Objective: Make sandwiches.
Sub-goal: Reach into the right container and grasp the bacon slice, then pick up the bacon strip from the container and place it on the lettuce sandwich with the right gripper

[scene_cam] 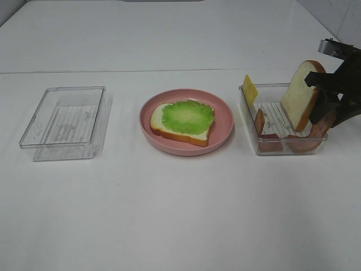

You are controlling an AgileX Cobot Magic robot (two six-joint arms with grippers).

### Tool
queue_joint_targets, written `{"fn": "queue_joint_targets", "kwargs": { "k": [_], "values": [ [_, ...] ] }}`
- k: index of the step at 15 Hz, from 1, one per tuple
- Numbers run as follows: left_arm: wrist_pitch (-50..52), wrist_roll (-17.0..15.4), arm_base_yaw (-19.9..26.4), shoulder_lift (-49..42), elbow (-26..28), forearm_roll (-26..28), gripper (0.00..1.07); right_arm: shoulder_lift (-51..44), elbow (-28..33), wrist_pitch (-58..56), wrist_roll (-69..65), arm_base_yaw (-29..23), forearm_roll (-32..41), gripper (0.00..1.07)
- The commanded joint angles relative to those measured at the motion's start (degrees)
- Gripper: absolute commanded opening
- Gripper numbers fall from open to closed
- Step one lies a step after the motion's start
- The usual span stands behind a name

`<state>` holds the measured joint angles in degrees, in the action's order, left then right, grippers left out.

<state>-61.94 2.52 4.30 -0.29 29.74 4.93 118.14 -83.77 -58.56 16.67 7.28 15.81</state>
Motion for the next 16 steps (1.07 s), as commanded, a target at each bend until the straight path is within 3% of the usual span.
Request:
{"fn": "queue_joint_targets", "kwargs": {
  "k": [1, 3, 9, 16],
  "values": [
    [0.63, -0.23, 0.11, -1.09, -0.06, 0.52, 1.02, 0.11, -0.06, -0.34, 0.8, 0.0, 0.06, 0.14],
    [0.63, -0.23, 0.11, -1.09, -0.06, 0.52, 1.02, 0.11, -0.06, -1.32, 0.8, 0.0, 0.06, 0.0],
    [0.63, -0.23, 0.11, -1.09, -0.06, 0.52, 1.02, -0.86, -0.06, -2.52, 0.57, 0.0, 0.34, 0.0],
    [0.63, -0.23, 0.11, -1.09, -0.06, 0.52, 1.02, -11.75, -0.06, -11.17, -6.65, 0.0, 0.57, 0.0]
  ]
}}
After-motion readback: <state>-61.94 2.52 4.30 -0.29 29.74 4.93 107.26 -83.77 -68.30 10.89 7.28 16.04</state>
